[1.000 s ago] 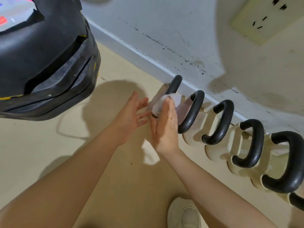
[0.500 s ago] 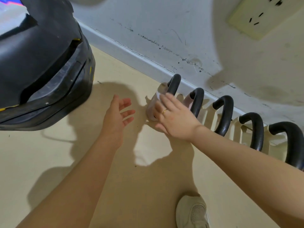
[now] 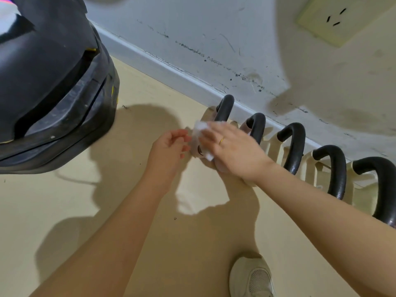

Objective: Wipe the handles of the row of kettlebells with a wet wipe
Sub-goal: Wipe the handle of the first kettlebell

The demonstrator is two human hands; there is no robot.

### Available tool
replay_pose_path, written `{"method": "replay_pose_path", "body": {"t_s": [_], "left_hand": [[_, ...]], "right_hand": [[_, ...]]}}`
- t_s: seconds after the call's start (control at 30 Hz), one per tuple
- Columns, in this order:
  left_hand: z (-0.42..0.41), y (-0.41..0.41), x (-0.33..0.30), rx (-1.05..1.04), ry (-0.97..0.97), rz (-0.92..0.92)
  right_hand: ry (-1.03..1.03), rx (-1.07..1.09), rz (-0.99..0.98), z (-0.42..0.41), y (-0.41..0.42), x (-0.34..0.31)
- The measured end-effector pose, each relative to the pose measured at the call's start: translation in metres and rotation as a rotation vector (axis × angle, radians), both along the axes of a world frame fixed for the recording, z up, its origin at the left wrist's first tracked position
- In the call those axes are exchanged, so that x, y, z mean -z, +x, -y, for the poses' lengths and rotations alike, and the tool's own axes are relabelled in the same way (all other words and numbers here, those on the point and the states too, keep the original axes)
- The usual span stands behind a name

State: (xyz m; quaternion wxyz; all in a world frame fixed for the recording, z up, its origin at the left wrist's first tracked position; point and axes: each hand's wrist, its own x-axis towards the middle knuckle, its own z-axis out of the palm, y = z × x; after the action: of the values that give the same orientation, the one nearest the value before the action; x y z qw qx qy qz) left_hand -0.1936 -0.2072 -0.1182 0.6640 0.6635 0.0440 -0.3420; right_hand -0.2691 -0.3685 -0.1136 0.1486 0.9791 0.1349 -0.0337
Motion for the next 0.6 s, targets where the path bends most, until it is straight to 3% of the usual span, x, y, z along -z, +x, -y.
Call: {"method": "replay_pose_path", "body": {"t_s": [0.07,0.13,0.23,0.33,0.5,0.6], "left_hand": [[0.005,-0.003,0.003,0.034,0.024,0.037],[0.010,-0.006,0.004,0.091,0.050,0.060],[0.019,-0.009,0.002,0.246,0.052,0.123],[0.025,-0.009,0.000,0.344,0.249,0.293],[0.029,-0.008,-0.004,0.380,0.391,0.381],[0.029,-0.010,-0.004,0.398,0.383,0.418]], "right_hand": [[0.239,0.228,-0.009,0.012,0.007,-0.010],[0.343,0.337,-0.007,0.022,0.011,-0.018],[0.280,0.243,-0.056,0.015,0.017,-0.013],[0.214,0.080,-0.194,0.011,0.024,-0.007],[0.247,0.292,-0.068,0.024,0.031,-0.024],[0.291,0.139,-0.242,0.004,0.026,-0.011]]}}
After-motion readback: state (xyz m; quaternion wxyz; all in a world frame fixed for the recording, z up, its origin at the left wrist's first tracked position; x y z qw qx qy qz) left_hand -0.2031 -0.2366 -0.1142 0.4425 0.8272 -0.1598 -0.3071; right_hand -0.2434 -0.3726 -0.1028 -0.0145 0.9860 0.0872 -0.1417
